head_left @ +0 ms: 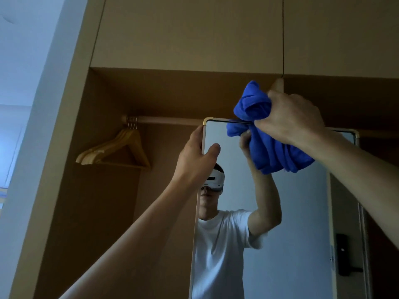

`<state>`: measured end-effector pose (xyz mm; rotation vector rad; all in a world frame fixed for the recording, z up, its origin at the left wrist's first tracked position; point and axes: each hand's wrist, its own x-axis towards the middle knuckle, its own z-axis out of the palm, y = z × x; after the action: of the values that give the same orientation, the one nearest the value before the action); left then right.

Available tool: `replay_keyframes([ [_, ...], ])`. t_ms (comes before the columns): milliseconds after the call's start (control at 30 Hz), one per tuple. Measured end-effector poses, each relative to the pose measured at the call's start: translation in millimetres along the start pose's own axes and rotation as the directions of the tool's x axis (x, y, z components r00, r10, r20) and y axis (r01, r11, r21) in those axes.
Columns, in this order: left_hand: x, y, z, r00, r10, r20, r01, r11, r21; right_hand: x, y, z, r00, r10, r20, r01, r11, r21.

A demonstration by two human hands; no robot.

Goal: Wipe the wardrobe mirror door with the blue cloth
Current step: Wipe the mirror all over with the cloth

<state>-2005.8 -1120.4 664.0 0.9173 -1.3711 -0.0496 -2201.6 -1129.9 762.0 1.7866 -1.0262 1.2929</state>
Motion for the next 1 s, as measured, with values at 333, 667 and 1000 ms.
replay_keyframes([
  [333,-4,-6,11,0.997,-0.048,-0.062,0.039,0.991,-0.126,15,-46,25,0.990,-0.132,-0.056,0.137,0.986,0.097],
  [667,-17,-18,-11,0.992,-0.093,0.086,0.104,0.985,-0.137,11,-81,35,0.907,-0.409,-0.101,0.415,0.909,0.043],
  [1000,-43,-26,-25,0.985,-0.083,0.151,0.102,0.987,-0.125,-28,-95,44,0.853,-0.516,-0.077,0.495,0.847,-0.196],
])
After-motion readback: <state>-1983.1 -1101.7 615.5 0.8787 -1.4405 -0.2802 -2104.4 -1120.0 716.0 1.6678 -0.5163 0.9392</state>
